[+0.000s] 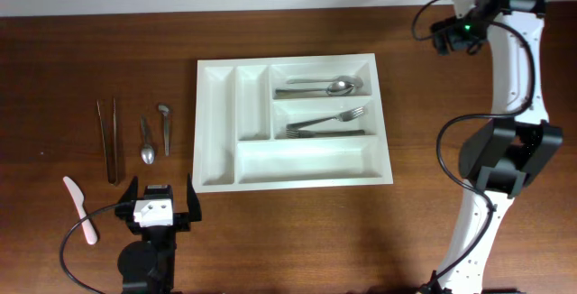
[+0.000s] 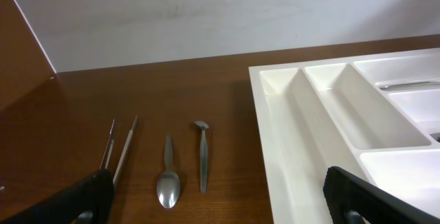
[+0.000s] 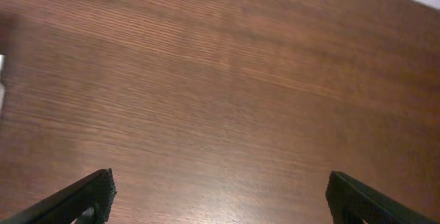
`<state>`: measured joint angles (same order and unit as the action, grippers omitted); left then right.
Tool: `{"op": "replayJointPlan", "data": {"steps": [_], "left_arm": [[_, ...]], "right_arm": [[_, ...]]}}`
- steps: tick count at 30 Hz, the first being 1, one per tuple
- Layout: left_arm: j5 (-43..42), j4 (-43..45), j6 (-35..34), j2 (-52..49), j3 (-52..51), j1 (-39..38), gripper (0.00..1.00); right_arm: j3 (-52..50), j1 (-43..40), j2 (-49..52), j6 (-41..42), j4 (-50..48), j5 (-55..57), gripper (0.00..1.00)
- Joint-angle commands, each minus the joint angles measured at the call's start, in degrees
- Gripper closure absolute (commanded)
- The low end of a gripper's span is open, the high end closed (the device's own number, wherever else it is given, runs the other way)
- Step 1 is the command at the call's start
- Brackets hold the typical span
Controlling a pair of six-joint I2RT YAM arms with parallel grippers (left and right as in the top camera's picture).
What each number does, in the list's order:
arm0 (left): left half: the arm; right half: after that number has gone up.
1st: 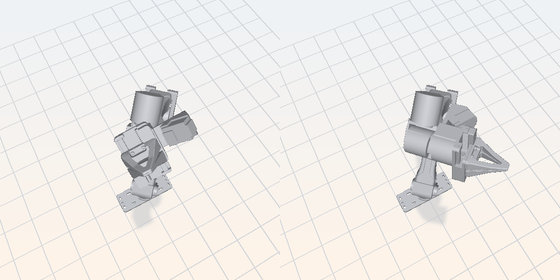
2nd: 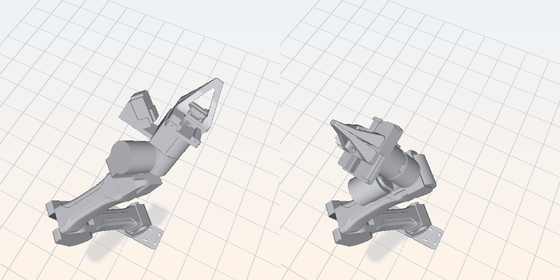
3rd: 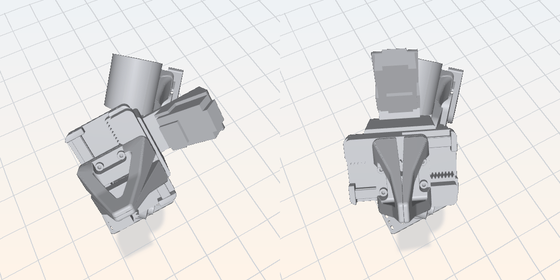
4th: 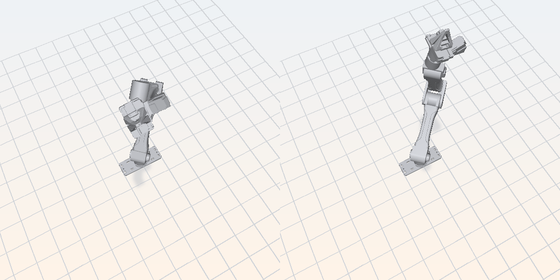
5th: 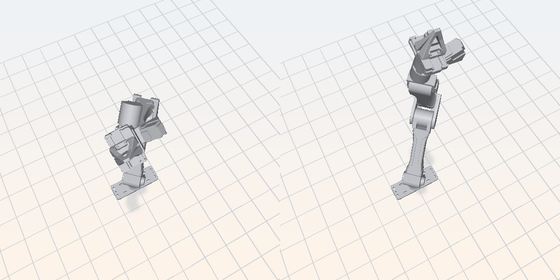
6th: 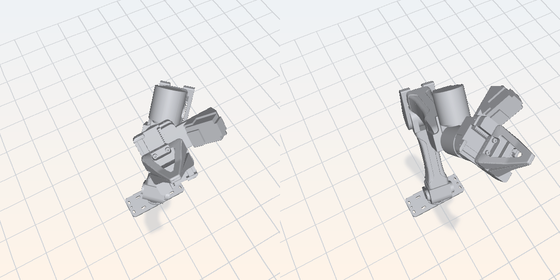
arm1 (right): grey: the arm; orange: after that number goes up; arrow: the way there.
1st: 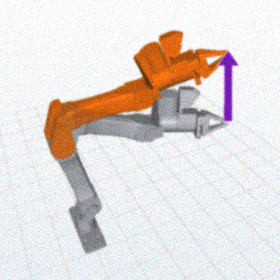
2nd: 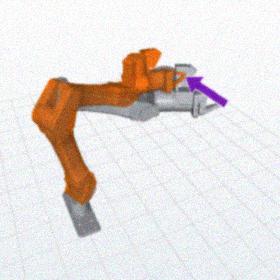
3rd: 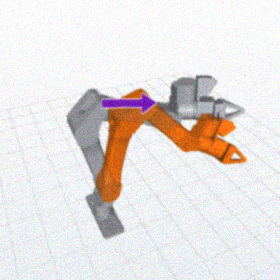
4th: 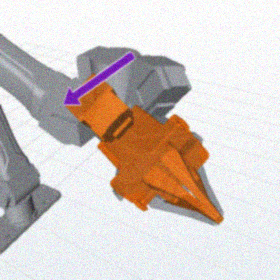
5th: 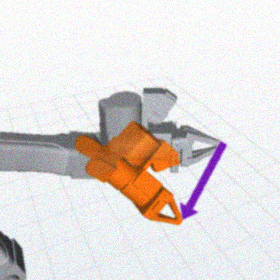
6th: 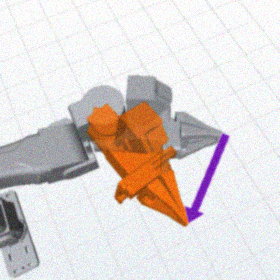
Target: Pack container
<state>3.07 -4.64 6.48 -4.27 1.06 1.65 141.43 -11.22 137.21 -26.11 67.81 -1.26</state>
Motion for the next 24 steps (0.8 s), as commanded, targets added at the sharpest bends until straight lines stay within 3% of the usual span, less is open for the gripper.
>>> {"op": "replayJointPlan", "data": {"steps": [1,24], "left_arm": [[0.2,0.2,0.9,0.4,-0.5,0.3,0.01],[0.2,0.2,0.9,0.4,-0.5,0.3,0.01]], "right_arm": [[0.5,-0.8,-1.5,1.6,0.2,-0.2,0.01],[0.5,-1.2,-1.5,1.6,0.2,-0.4,0.01]]}}
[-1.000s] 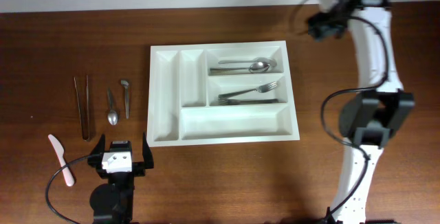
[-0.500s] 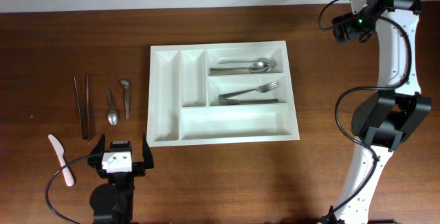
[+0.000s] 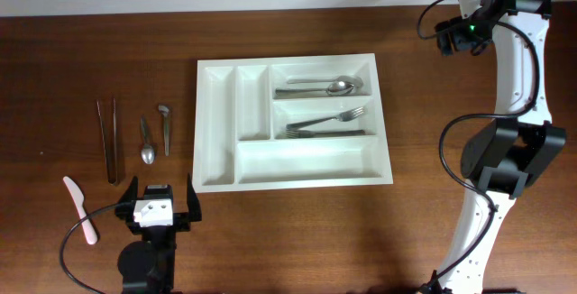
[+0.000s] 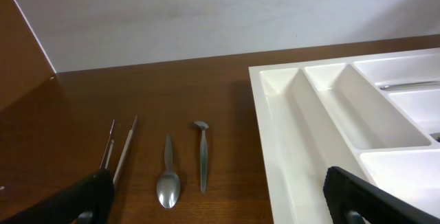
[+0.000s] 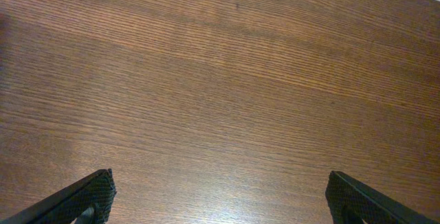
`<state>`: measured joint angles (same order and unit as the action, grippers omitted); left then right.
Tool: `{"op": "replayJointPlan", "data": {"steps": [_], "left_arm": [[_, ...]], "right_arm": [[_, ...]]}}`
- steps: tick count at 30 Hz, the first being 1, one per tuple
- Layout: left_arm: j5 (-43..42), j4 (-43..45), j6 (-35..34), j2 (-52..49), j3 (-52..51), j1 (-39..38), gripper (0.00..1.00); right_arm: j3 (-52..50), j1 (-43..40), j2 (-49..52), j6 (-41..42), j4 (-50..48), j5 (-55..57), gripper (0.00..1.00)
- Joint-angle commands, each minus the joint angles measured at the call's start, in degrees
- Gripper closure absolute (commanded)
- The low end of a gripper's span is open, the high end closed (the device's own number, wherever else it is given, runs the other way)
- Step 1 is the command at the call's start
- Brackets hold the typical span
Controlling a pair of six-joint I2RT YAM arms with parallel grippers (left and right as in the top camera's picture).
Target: Pack container
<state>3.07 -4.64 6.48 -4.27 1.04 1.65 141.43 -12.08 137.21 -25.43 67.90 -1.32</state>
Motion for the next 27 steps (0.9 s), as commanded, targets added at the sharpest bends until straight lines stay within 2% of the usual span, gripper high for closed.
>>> {"op": "replayJointPlan", "data": {"steps": [1,8,13,16,21,27], "left_arm": [[0.4,0.4,1.0,0.4,-0.5,0.3,0.01],[0.4,2.2,0.9,0.4,-0.5,0.3,0.01],[0.4,4.5,-10.3,0.3,1.4,0.3,0.01],[1.1,2.2,-12.4,-1.0,5.8,0.3,0.01],[5.2,-11.6,-12.7,-10.3,22.6,2.2,0.01],[6.4,-32.3,-12.7,-33.3,50.6,7.8,0.01]], "right_arm": [[0.5,-0.3,-1.5,0.9,0.1,-0.3,0.01],[0.5,-0.3,-1.5,0.9,0.1,-0.3,0.01],[0.5,-0.3,-1.5,0.9,0.1,-0.3,0.01],[0.5,-0.3,-1.5,0.9,0.1,-0.3,0.01],[0.5,-0.3,-1.5,0.9,0.1,-0.3,0.01],[0.5,-0.3,-1.5,0.9,0.1,-0.3,0.01]]}}
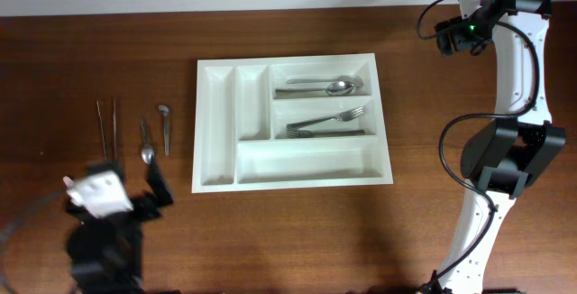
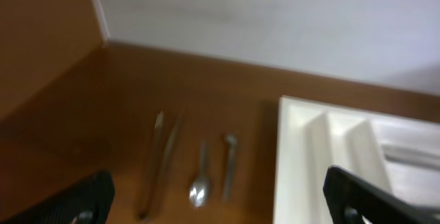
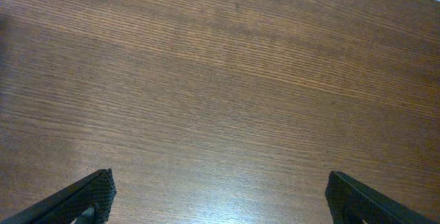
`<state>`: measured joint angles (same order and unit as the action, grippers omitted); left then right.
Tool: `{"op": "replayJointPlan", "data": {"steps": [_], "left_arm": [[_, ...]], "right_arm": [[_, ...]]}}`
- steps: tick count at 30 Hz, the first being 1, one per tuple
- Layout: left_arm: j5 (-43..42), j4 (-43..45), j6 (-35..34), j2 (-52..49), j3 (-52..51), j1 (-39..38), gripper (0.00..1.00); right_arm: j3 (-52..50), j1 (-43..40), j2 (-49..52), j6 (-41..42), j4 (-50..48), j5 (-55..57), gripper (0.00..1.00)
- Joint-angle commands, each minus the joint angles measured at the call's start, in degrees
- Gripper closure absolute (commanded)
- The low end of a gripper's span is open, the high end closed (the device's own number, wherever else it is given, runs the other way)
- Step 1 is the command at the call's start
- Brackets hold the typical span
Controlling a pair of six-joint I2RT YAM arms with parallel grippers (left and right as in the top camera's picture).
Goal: Pack container
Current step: 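Move the left gripper to the left cutlery and grasp a silver spoon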
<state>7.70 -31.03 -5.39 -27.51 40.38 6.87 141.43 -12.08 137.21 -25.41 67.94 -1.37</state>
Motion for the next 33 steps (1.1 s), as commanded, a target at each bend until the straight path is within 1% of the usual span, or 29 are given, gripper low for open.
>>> {"op": "replayJointPlan", "data": {"steps": [1,2,4,5,7,9,16,19,21,24,25,26,27,29,31,32,33], "left_arm": [[1.7,-8.9,-0.9,-13.3,14.8,3.3,0.01],[1.5,-15.2,-0.9,-20.4,22.2,4.9,0.01],[1.5,-21.8,-0.8,-29.3,30.7,6.6,0.01],[1.2,-23.7,-0.5,-33.5,34.3,7.2,0.01],[1.1,-24.2,-0.4,-41.0,39.6,7.7,0.01],[1.2,-23.6,-0.4,-47.1,42.6,7.7,0.01],[0.9,-16.2,-0.4,-61.9,43.6,7.7,0.01],[-0.8,-15.3,-0.4,-66.9,43.6,7.6,0.01],[-3.4,-15.2,-0.4,-71.4,43.6,7.5,0.01],[-3.9,-14.7,-0.4,-75.0,43.6,7.4,0.01],[-3.9,-14.5,-0.3,-76.0,43.6,7.4,0.04],[-3.9,-14.4,-0.3,-77.0,43.6,7.4,0.11],[-3.9,-14.3,-0.3,-78.0,43.6,7.4,0.2],[-3.9,-14.3,-0.4,-79.9,43.6,7.4,0.28],[-3.9,-14.4,-0.4,-81.9,43.6,7.4,0.42],[-4.1,-14.4,-0.3,-82.9,43.6,7.4,0.45],[-4.1,-14.4,-0.3,-83.8,43.6,7.4,0.45]], "right_arm": [[0.5,-0.3,-1.5,0.9,0.0,-0.3,0.01],[0.5,-0.3,-1.5,0.9,0.0,-0.3,0.01],[0.5,-0.3,-1.5,0.9,0.0,-0.3,0.01],[0.5,-0.3,-1.5,0.9,0.0,-0.3,0.01],[0.5,-0.3,-1.5,0.9,0.0,-0.3,0.01],[0.5,-0.3,-1.5,0.9,0.0,-0.3,0.01],[0.5,-0.3,-1.5,0.9,0.0,-0.3,0.01],[0.5,-0.3,-1.5,0.9,0.0,-0.3,0.02],[0.5,-0.3,-1.5,0.9,0.0,-0.3,0.01],[0.5,-0.3,-1.5,0.9,0.0,-0.3,0.01],[0.5,-0.3,-1.5,0.9,0.0,-0.3,0.01],[0.5,-0.3,-1.5,0.9,0.0,-0.3,0.01],[0.5,-0.3,-1.5,0.9,0.0,-0.3,0.01],[0.5,-0.3,-1.5,0.9,0.0,-0.3,0.01],[0.5,-0.3,-1.5,0.9,0.0,-0.3,0.01],[0.5,-0.3,-1.5,0.9,0.0,-0.3,0.01],[0.5,-0.3,-1.5,0.9,0.0,-0.3,0.01]]}}
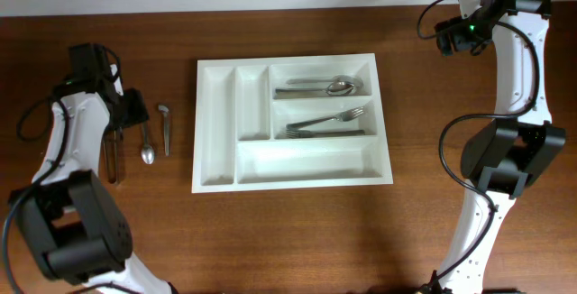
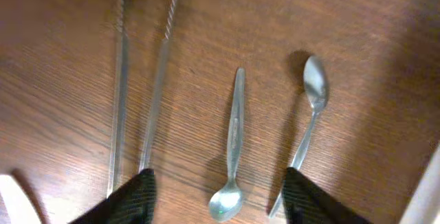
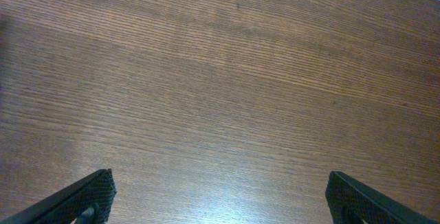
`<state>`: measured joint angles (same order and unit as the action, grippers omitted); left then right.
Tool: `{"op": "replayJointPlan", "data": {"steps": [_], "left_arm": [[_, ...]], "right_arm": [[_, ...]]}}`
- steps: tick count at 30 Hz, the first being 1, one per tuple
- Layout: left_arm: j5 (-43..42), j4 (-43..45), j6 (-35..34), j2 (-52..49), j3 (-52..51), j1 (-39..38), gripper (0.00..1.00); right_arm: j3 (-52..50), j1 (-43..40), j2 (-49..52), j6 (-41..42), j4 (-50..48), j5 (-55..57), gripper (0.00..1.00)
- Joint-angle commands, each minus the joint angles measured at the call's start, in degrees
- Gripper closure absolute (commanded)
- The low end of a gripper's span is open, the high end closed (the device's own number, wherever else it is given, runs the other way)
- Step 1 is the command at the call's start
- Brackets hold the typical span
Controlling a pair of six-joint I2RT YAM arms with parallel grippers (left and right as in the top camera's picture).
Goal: Pack container
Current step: 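Move the left gripper to the left cutlery and grasp a silver spoon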
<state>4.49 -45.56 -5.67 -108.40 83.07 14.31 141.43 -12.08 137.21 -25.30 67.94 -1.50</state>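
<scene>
The white cutlery tray [image 1: 288, 160] lies mid-table, with spoons [image 1: 320, 85] and forks [image 1: 325, 123] in its right compartments. Left of it on the wood lie two loose spoons [image 1: 147, 142] [image 1: 164, 123] and a pair of long metal sticks [image 1: 112, 166]. My left gripper [image 1: 126, 123] hangs open over them. In the left wrist view the left gripper [image 2: 221, 207] straddles the bowl of one spoon [image 2: 234, 138], with the other spoon [image 2: 309, 114] to the right and the sticks [image 2: 158, 80] to the left. My right gripper [image 1: 451, 37] is open at the far right corner over bare wood [image 3: 220, 100].
A pale tip [image 2: 10, 196] shows at the bottom left of the left wrist view. The tray's left wall [image 2: 433, 189] just shows at that view's right edge. The white wall runs along the table's far edge.
My left arm was low at the table's front left, blurred. It now reaches in from the far left with its open gripper looking straight down on the loose spoons. The right arm has not moved.
My left gripper sat open at the front edge facing the tray and loose cutlery at the first two moments, while the right gripper shifted slightly at the far right corner. Then the left arm stood further left, and now it hangs over the spoons.
</scene>
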Motion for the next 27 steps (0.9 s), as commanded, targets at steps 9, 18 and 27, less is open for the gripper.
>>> {"op": "replayJointPlan", "data": {"steps": [9,18,27], "left_arm": [[-4.6,0.5,2.3,-10.4,0.9,0.0,0.45],[-4.8,1.8,2.3,-11.4,0.9,0.0,0.53],[-5.8,1.4,2.3,-13.4,0.9,0.0,0.7]], "right_arm": [[0.5,-0.3,-1.5,0.8,0.0,-0.1,0.01],[0.5,-0.3,-1.5,0.8,0.0,-0.1,0.02],[0.5,-0.3,-1.5,0.8,0.0,-0.2,0.01]]}}
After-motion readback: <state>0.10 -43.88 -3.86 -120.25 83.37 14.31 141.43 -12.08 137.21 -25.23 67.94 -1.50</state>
